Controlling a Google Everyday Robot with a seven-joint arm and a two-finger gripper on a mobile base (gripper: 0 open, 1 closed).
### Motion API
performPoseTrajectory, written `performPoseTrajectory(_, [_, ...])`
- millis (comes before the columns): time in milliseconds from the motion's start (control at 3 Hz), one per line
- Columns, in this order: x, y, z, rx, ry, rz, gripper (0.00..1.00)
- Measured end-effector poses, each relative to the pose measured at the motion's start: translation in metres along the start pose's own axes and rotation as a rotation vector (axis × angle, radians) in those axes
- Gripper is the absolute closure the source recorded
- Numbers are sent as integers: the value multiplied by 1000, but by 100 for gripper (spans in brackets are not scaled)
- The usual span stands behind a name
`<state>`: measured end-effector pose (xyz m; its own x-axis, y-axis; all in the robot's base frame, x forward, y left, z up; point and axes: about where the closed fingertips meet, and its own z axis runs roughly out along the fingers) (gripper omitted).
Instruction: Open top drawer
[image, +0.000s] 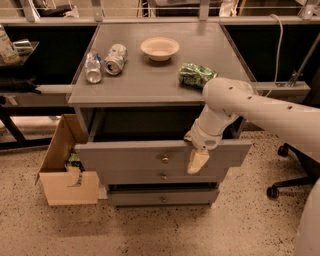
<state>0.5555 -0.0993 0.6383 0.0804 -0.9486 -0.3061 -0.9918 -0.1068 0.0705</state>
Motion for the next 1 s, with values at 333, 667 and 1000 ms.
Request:
performPoseTrajectory(333, [-1,-2,-8,0,0,0,65])
performPoseTrajectory(667, [-1,-4,-9,0,0,0,88])
performPoseTrajectory(1000, [-5,2,-7,-12,-6,-8,100])
